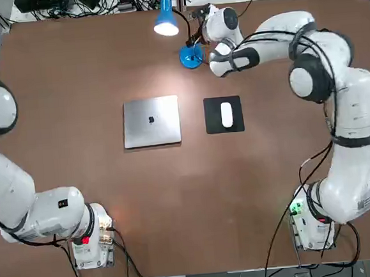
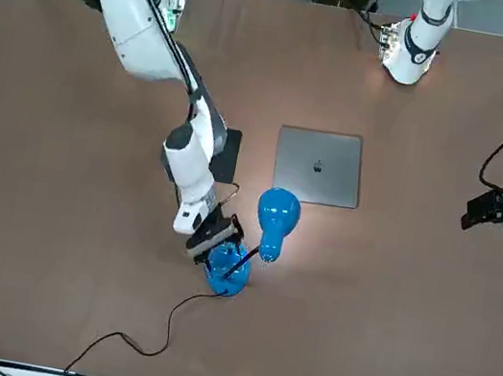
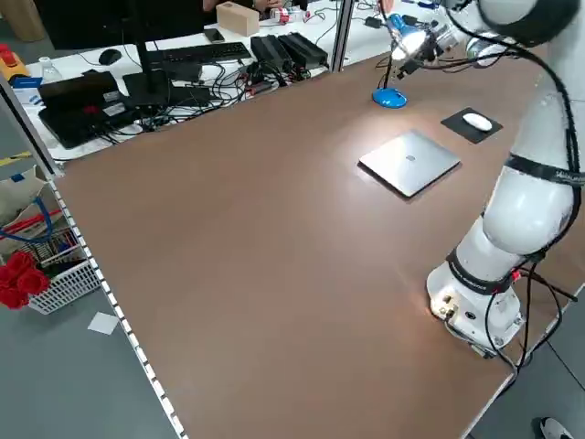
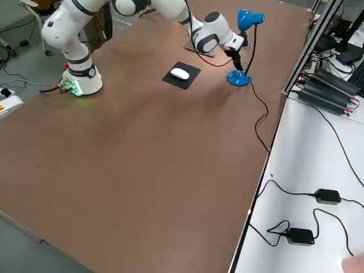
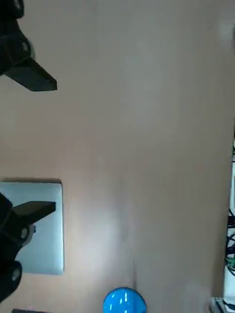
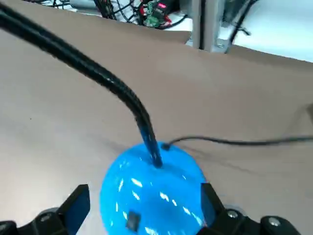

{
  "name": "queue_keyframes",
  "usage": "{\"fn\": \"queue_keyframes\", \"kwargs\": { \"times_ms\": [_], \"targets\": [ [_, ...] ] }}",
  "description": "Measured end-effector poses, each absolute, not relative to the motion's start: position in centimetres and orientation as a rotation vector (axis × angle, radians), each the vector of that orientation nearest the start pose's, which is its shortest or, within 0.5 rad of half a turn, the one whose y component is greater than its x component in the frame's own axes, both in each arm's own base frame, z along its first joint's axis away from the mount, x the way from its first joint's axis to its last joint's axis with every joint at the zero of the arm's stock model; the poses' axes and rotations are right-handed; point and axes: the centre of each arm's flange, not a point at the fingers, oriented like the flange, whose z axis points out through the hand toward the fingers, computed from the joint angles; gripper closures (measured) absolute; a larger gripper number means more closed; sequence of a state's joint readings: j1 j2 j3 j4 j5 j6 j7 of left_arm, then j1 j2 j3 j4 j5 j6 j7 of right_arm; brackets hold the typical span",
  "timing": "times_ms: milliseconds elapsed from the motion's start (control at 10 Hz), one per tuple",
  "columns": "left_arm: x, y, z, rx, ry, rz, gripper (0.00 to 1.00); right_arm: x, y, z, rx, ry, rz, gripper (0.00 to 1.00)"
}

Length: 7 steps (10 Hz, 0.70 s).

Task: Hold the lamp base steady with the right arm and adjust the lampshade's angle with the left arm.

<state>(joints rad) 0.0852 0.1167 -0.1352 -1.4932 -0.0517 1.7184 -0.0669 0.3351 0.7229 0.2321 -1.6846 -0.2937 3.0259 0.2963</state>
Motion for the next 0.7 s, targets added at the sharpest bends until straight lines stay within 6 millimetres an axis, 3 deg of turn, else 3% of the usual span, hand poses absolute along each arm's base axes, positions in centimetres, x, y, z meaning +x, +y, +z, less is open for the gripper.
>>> {"fn": "queue_keyframes", "kwargs": {
  "times_ms": [200,500,700],
  "targets": [
    [56.9,-1.7,61.2,-3.203,-0.067,-0.187,0.01,59.5,32.5,32.5,-2.859,-0.582,-0.726,0.00],
    [56.2,-0.5,60.9,-3.200,-0.102,-0.164,0.01,55.6,26.6,44.7,-3.080,-0.379,-0.490,0.00],
    [55.8,0.6,60.3,-3.201,-0.067,-0.092,0.01,54.6,19.8,50.9,-3.155,-0.155,-0.372,0.00]
  ]
}}
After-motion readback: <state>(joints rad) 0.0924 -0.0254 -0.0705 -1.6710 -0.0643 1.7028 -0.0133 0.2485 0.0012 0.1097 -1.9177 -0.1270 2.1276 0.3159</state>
